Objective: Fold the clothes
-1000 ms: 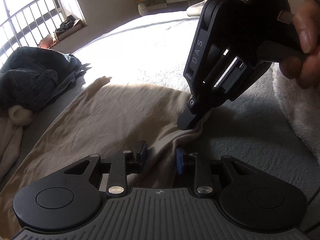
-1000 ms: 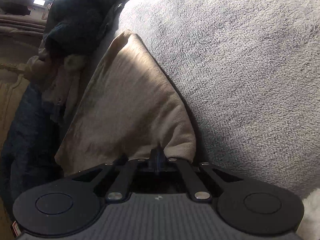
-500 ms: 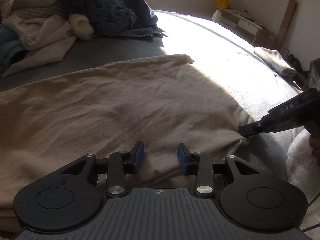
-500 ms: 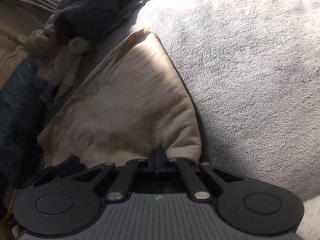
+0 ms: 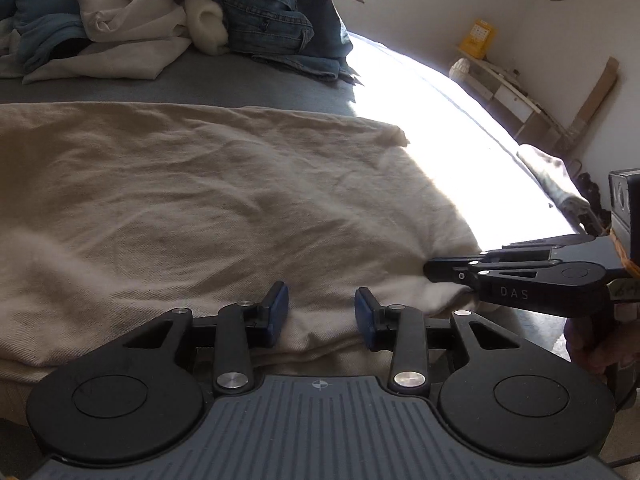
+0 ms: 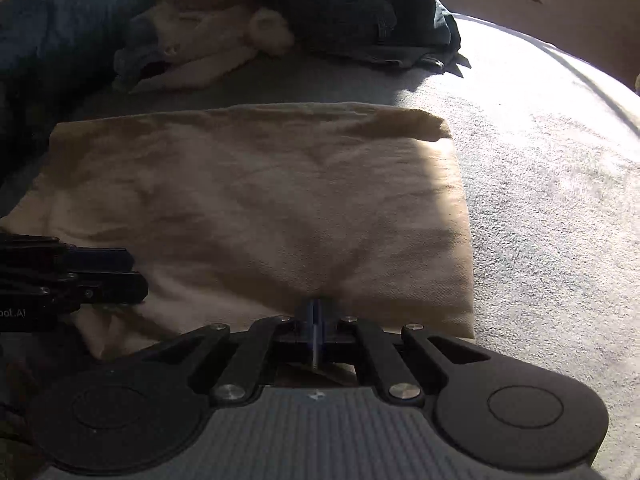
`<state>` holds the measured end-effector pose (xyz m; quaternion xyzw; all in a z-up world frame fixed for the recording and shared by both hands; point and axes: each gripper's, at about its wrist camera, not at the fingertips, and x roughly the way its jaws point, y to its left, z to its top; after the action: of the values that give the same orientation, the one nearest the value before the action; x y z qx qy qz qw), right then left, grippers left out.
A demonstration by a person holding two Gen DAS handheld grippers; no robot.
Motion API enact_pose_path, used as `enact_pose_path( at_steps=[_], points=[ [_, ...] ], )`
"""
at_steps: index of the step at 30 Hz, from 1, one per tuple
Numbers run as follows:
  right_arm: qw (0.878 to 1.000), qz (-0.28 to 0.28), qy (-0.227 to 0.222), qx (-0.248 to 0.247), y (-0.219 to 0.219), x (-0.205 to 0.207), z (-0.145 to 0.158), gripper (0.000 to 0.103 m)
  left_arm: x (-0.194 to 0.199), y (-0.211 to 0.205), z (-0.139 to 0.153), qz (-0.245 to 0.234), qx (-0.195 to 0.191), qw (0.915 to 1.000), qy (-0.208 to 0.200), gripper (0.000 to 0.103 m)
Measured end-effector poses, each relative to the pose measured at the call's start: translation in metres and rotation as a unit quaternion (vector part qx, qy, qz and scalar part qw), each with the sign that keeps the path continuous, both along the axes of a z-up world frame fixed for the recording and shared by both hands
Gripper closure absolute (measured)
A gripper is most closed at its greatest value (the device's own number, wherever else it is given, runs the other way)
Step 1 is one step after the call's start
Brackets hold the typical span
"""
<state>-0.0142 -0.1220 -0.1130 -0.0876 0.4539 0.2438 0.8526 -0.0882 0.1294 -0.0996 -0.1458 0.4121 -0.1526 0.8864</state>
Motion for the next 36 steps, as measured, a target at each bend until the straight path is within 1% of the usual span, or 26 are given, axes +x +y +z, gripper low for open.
enact_pose_path(
  at_steps=[3, 4, 7, 9, 10, 11, 12, 13, 14, 16, 18, 20, 22, 26, 27, 28, 29, 32, 34, 35, 36],
  points=[
    [1.0, -0.006, 0.01, 0.009, -0.001, 0.003, 0.001, 0.103, 0.004, 0.008, 0.002, 0.006, -0.013, 0.9998, 0.012, 0.066],
    [1.0, -0.005, 0.006, 0.011, -0.002, 0.002, 0.001, 0.103, 0.005, 0.009, 0.003, 0.008, -0.014, 0.9998, 0.015, 0.066],
    [1.0, 0.004, -0.009, 0.011, -0.003, -0.003, 0.0, 0.103, 0.001, 0.014, 0.012, 0.013, 0.002, 0.9999, 0.004, 0.064],
    [1.0, 0.01, -0.02, 0.006, -0.002, -0.006, 0.0, 0.103, -0.003, 0.02, 0.018, 0.026, 0.031, 0.9991, -0.012, 0.053],
    [1.0, 0.011, -0.023, 0.005, -0.002, -0.007, 0.0, 0.103, -0.004, 0.023, 0.019, 0.034, 0.04, 0.9985, -0.014, 0.051],
    [1.0, 0.011, -0.024, 0.005, -0.002, -0.007, 0.0, 0.103, -0.004, 0.027, 0.02, 0.041, 0.049, 0.9978, -0.015, 0.042],
    [1.0, 0.011, -0.023, 0.007, -0.003, -0.007, 0.0, 0.103, -0.003, 0.032, 0.02, 0.051, 0.058, 0.997, -0.008, 0.033],
    [1.0, 0.01, -0.022, 0.01, -0.003, -0.007, 0.0, 0.103, -0.002, 0.036, 0.018, 0.06, 0.066, 0.996, 0.0, 0.029],
    [1.0, 0.008, -0.02, 0.011, -0.003, -0.006, 0.0, 0.103, -0.002, 0.037, 0.017, 0.054, 0.071, 0.996, 0.003, 0.024],
    [1.0, 0.005, -0.015, 0.013, -0.004, -0.005, 0.001, 0.103, -0.003, 0.038, 0.015, 0.041, 0.081, 0.9958, 0.007, 0.02],
    [1.0, 0.0, -0.008, 0.017, -0.005, -0.003, 0.001, 0.103, -0.007, 0.035, 0.015, 0.041, 0.094, 0.9947, 0.006, 0.007],
    [1.0, -0.004, -0.001, 0.022, -0.007, -0.001, 0.002, 0.103, -0.014, 0.032, 0.014, 0.041, 0.108, 0.9933, 0.006, 0.003],
    [1.0, -0.009, 0.005, 0.027, -0.008, -0.001, 0.002, 0.103, -0.02, 0.03, 0.013, 0.041, 0.122, 0.9917, 0.006, 0.003],
    [0.999, -0.017, 0.013, 0.035, -0.01, 0.001, 0.002, 0.103, -0.038, 0.058, 0.018, 0.085, 0.079, 0.9932, 0.006, 0.004],
    [0.999, -0.017, 0.014, 0.036, -0.01, 0.001, 0.002, 0.103, -0.043, 0.066, 0.021, 0.101, 0.067, 0.9926, 0.004, 0.008],
    [0.999, -0.018, 0.015, 0.037, -0.01, 0.001, 0.002, 0.103, -0.046, 0.07, 0.027, 0.109, 0.068, 0.9917, -0.001, 0.011],
    [0.999, -0.019, 0.015, 0.038, -0.01, 0.001, 0.002, 0.103, -0.05, 0.074, 0.033, 0.117, 0.069, 0.9907, -0.006, 0.019],
    [0.999, -0.024, 0.019, 0.041, -0.011, 0.001, 0.002, 0.102, -0.053, 0.074, 0.053, 0.122, 0.1, 0.9861, -0.052, 0.02],
    [0.999, -0.027, 0.021, 0.042, -0.011, 0.002, 0.002, 0.103, -0.046, 0.072, 0.059, 0.109, 0.104, 0.9863, -0.067, 0.023],
    [0.998, -0.028, 0.022, 0.042, -0.011, 0.002, 0.002, 0.102, -0.041, 0.069, 0.056, 0.106, 0.114, 0.986, -0.06, 0.027],
    [0.998, -0.028, 0.022, 0.042, -0.011, 0.002, 0.002, 0.102, -0.034, 0.066, 0.052, 0.103, 0.124, 0.9855, -0.052, 0.039]
  ],
)
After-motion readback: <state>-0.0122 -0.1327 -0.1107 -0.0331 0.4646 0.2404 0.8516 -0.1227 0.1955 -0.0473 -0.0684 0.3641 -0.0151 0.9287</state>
